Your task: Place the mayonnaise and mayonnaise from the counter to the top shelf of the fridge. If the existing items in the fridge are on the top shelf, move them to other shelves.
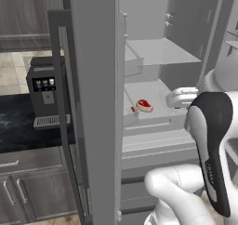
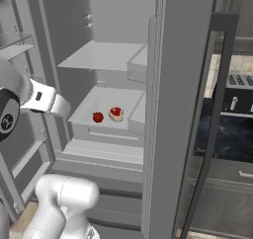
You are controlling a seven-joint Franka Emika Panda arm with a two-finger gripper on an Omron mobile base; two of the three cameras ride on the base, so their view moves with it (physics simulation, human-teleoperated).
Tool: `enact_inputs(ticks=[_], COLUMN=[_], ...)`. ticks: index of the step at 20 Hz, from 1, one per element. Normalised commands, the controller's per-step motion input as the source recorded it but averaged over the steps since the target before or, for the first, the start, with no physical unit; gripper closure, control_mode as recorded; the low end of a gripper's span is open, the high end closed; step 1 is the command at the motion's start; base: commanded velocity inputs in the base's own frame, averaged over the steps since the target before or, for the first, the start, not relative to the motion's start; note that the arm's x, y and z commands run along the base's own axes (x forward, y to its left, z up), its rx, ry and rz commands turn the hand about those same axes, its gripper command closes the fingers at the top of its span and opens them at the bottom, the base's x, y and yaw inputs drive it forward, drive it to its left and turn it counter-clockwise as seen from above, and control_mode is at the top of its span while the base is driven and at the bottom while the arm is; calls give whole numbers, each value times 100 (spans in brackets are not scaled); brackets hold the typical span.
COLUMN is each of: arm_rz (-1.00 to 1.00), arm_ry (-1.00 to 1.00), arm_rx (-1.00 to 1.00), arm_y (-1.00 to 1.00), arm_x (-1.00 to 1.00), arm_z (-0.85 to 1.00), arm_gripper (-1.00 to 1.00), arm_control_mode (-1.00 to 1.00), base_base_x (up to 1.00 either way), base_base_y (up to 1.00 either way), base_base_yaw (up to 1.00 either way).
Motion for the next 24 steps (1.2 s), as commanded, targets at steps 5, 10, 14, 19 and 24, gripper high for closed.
enact_inputs(ticks=[5, 10, 14, 19, 24], arm_rz=[0, 0, 0, 0, 0], arm_ry=[0, 0, 0, 0, 0], arm_rx=[0, 0, 0, 0, 0], arm_y=[0, 0, 0, 0, 0], arm_x=[-56, 0, 0, 0, 0], arm_z=[-6, 0, 0, 0, 0], arm_gripper=[-100, -100, -100, -100, -100], arm_control_mode=[100, 100, 100, 100, 100], base_base_x=[-40, -99, -51, -5, 51], base_base_y=[0, 38, 100, 100, 100], base_base_yaw=[2, 10, 16, 15, 11])
